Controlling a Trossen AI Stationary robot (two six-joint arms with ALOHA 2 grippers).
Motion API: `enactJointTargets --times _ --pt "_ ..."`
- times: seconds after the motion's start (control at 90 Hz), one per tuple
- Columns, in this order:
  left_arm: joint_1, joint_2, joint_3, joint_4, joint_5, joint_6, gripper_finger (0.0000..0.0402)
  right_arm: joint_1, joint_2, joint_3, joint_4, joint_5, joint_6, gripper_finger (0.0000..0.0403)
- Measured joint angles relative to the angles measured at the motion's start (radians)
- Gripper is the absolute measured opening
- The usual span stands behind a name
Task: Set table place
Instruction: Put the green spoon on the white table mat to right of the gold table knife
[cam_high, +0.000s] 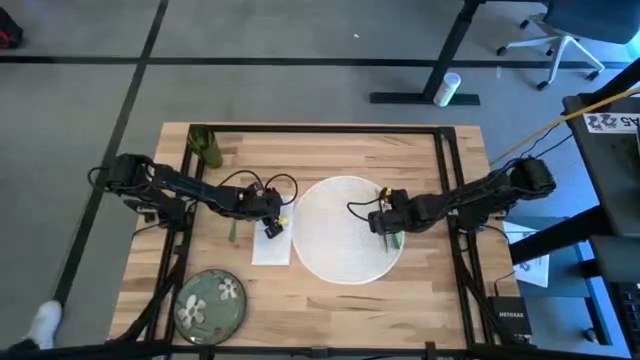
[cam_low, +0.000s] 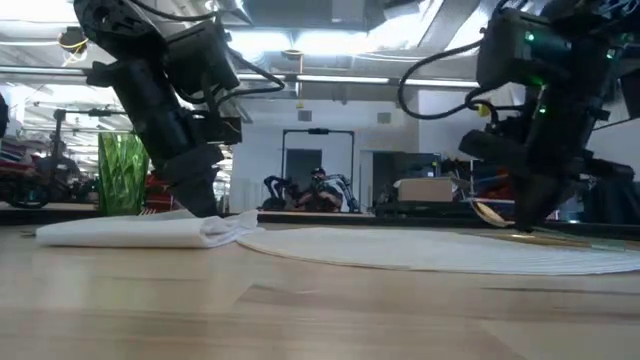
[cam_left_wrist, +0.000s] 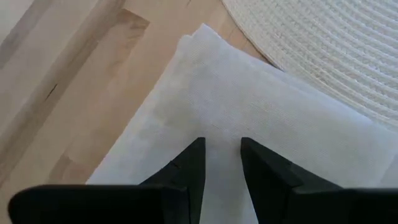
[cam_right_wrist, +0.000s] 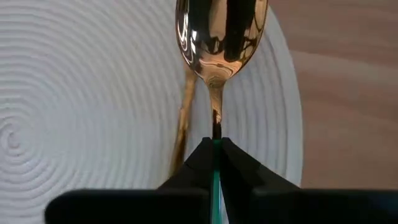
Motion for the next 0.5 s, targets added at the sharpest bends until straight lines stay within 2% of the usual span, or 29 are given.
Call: enactJointTargets --times 0.5 --pt "-0.018 0.0 0.0 -0.002 0.0 0.0 0.0088 0.0 0.0 0.001 -0.048 -0.049 0.082 0.0"
